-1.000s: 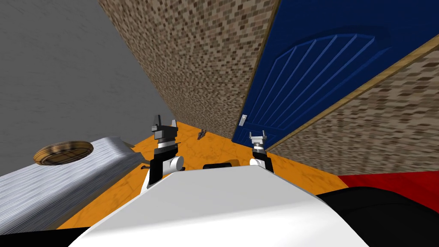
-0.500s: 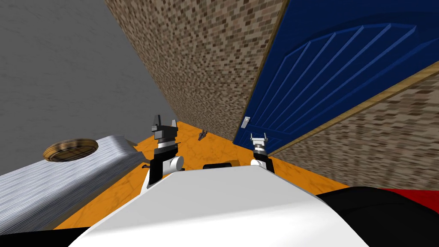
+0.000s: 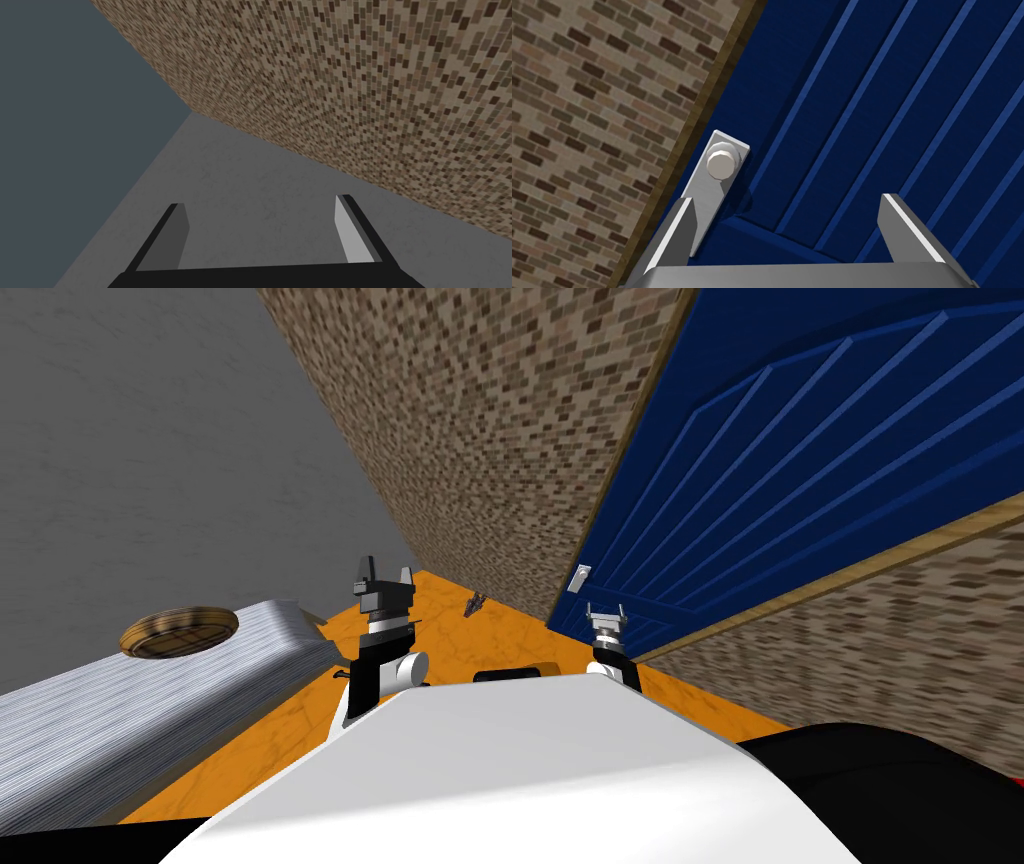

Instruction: Pull the door open

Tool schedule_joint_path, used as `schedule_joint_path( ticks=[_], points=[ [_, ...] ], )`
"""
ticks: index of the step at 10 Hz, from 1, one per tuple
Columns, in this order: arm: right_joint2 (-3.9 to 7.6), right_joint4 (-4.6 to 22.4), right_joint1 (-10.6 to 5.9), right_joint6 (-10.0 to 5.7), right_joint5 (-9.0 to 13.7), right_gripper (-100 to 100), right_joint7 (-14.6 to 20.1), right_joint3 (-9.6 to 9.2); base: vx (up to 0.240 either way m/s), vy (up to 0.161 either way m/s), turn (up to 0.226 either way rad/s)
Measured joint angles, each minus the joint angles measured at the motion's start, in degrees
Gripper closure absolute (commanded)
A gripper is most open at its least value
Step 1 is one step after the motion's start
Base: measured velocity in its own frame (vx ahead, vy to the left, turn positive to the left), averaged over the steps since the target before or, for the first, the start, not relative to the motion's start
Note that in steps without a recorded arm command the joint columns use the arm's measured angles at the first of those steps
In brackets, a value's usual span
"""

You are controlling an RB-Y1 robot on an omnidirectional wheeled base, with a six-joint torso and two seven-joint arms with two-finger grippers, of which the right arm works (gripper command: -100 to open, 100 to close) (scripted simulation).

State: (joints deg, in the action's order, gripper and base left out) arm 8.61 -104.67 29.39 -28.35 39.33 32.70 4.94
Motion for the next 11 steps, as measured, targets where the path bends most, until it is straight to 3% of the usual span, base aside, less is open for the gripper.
schedule_joint_path(
  ticks=[7,11],
  points=[
    [0.57,3.6,0.66,-0.25,8.1,-100,6.7,1.14,0.12,-0.037,0.092],
    [1.05,6.5,0.8,-1.18,12.6,-100,11.0,1.41,0.126,-0.048,0.082]
  ],
)
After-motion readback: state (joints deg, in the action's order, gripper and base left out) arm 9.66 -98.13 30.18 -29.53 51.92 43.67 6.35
